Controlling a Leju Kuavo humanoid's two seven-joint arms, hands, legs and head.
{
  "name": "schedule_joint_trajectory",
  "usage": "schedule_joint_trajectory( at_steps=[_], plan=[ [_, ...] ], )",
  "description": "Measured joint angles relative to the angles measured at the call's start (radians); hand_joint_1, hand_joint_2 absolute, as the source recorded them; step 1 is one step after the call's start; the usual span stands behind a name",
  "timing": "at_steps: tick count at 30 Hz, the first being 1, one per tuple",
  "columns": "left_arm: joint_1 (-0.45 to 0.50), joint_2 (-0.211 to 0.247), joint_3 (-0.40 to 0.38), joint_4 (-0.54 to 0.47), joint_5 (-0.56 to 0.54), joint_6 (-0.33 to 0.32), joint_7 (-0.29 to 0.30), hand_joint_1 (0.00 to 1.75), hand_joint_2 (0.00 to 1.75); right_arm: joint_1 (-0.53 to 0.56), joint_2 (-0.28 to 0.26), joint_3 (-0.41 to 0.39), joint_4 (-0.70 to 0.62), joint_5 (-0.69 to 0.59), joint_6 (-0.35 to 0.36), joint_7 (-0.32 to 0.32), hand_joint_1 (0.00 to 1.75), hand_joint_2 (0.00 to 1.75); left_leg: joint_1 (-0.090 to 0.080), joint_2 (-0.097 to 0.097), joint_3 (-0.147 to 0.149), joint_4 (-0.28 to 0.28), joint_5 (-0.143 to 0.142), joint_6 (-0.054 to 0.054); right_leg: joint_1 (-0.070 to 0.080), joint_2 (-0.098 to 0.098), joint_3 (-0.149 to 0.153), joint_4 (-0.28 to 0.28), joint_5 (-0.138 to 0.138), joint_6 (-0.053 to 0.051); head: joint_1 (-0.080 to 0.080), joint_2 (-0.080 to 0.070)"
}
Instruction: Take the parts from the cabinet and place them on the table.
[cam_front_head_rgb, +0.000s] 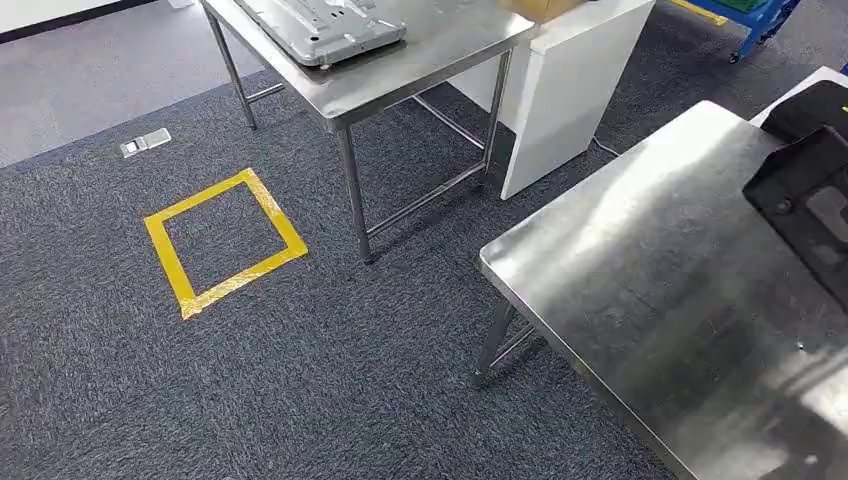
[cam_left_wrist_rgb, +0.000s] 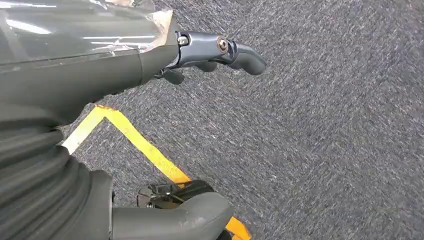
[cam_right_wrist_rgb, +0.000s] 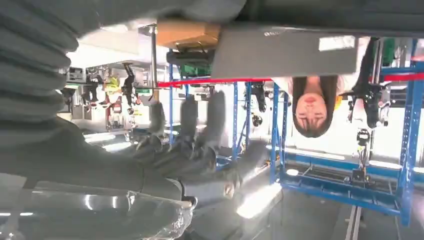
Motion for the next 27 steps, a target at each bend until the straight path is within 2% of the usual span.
schedule_joint_trajectory(
  at_steps=[5, 13, 14, 27],
  plan=[
    [0.0, 0.0, 0.006, 0.0, -0.004, 0.0, 0.0, 0.0, 1.75, 0.062, -0.006, -0.046, -0.063, 0.003, 0.003, 0.004, 0.0, 0.0, 0.0, 0.0, 0.001, 0.0, 0.0, 0.0, 0.0, 0.0, 0.0, 0.0, 0.0, 0.0, 0.0, 0.0],
    [0.0, 0.0, 0.007, 0.0, -0.005, 0.0, 0.0, 0.0, 1.75, 0.083, -0.012, -0.068, -0.095, 0.005, 0.011, 0.006, 0.0, 0.0, 0.0, 0.0, 0.001, -0.001, 0.0, 0.0, 0.0, 0.0, 0.0, 0.0, 0.0, 0.0, 0.0, 0.0],
    [0.0, 0.0, 0.007, 0.0, -0.005, 0.0, 0.0, 0.0, 0.0, 0.083, -0.012, -0.071, -0.097, 0.005, 0.011, 0.006, 0.0, 0.0, 0.0, 0.0, 0.001, -0.001, 0.0, 0.0, 0.0, 0.0, 0.0, 0.0, 0.0, 0.0, 0.0, 0.0],
    [0.0, -0.003, 0.014, 0.0, -0.008, 0.011, 0.001, 0.0, 0.0, 0.095, -0.014, -0.087, -0.124, 0.025, 0.037, 0.006, 0.0, 0.0, 0.0, 0.0, 0.002, -0.001, 0.0, 0.0, 0.0, 0.0, 0.001, 0.0, 0.0, 0.0, 0.0, 0.0]
  ],
)
